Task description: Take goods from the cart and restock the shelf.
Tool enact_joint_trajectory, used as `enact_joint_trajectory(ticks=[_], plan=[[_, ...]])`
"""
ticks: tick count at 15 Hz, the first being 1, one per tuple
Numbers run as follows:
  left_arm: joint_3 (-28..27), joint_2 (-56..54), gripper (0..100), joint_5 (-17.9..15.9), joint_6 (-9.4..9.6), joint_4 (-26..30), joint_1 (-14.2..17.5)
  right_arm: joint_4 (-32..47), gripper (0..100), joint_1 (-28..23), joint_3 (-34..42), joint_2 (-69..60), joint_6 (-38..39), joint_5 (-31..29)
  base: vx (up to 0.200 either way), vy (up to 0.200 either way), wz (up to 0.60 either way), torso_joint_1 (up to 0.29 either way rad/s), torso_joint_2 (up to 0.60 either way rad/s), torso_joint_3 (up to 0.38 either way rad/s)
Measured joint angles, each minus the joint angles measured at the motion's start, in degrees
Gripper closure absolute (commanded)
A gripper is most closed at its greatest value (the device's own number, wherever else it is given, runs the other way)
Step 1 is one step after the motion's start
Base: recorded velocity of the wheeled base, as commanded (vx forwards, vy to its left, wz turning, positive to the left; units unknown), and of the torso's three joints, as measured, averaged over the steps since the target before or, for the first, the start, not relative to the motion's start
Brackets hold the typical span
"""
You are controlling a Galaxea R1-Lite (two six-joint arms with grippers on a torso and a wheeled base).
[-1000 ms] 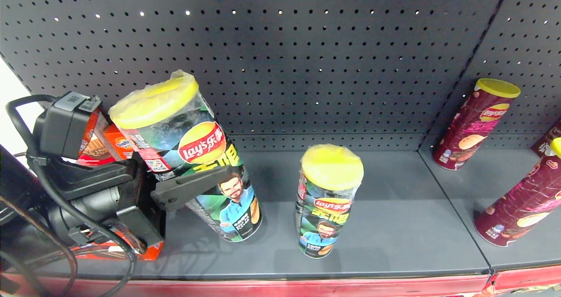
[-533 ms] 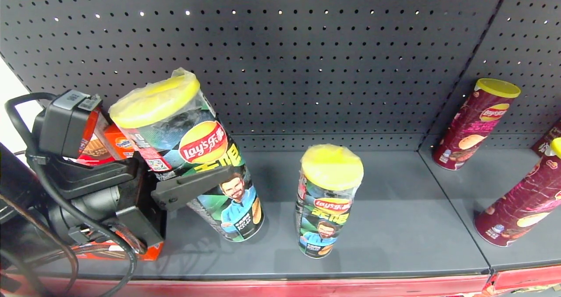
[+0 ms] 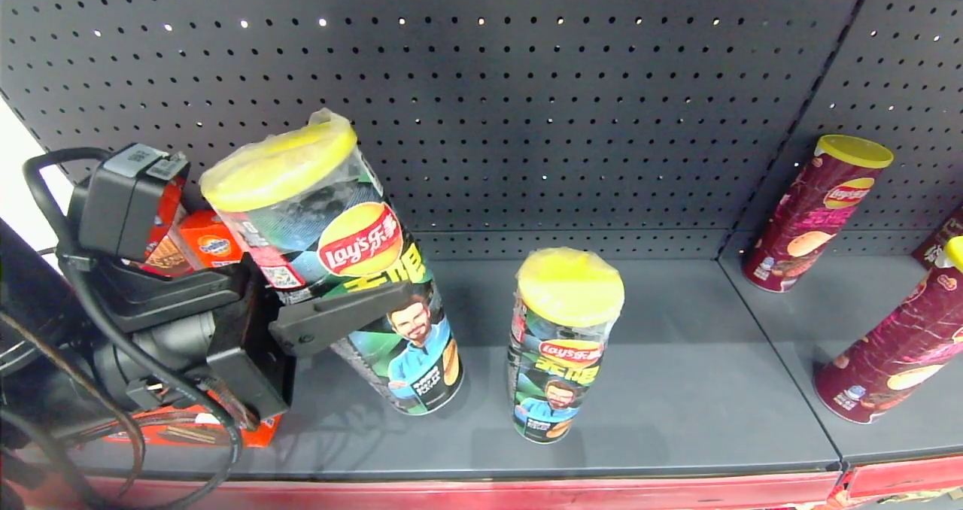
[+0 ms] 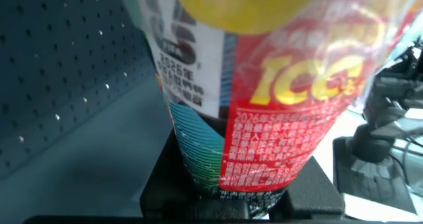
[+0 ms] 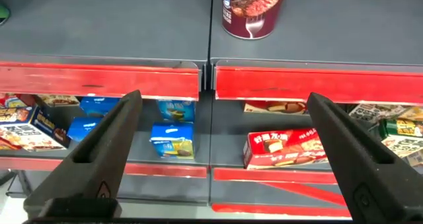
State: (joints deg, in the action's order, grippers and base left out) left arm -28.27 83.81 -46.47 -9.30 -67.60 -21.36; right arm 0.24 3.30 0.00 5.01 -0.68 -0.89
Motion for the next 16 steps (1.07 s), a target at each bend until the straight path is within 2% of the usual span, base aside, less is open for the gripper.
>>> enact_joint_trajectory(ticks=[4,5,8,10,11,12,13,15,16], plan=[[-8.91,6.22,100,-0.22,0.27,0.65,-0.02,0.0,0,0.0,0.0,0.02,0.0,0.02,0.0,0.0,0.0,0.0,0.0,0.0],[-11.34,7.95,100,-1.32,0.33,1.99,0.02,0.02,0,0.0,0.0,0.02,0.02,0.0,0.0,0.0,0.0,0.0,0.0,0.0],[-19.96,11.45,100,-4.71,0.55,13.6,0.13,0.02,0,0.0,0.0,0.02,0.02,0.0,0.0,0.0,0.0,0.0,0.0,0.0],[-26.19,12.65,100,-5.14,2.08,22.98,0.22,0.0,0,0.0,0.0,0.05,0.02,0.0,0.0,0.0,0.0,0.0,0.0,0.0],[-28.48,13.07,100,-5.29,2.85,25.78,0.06,0.02,0,0.0,0.0,0.05,0.02,0.0,0.0,0.0,0.0,0.0,0.0,0.0],[-29.96,13.57,100,-5.4,3.64,26.25,-0.06,0.02,0,0.0,0.0,0.05,0.0,0.0,0.0,0.0,0.0,0.0,0.0,0.0],[-31.23,14.31,100,-5.47,5.32,26.55,-0.16,0.02,0,0.0,0.0,0.06,0.02,0.0,0.0,0.0,0.0,0.0,0.0,0.0],[-33.52,16.69,100,-5.28,11.59,27.04,-0.16,0.0,0,0.0,0.0,0.06,0.02,0.0,0.0,0.0,0.0,0.0,0.0,0.0],[-34.02,17.76,100,-4.28,13.87,27.64,-0.16,0.0,0,0.0,0.0,0.09,0.0,0.0,0.0,0.0,0.0,0.0,0.0,0.0]])
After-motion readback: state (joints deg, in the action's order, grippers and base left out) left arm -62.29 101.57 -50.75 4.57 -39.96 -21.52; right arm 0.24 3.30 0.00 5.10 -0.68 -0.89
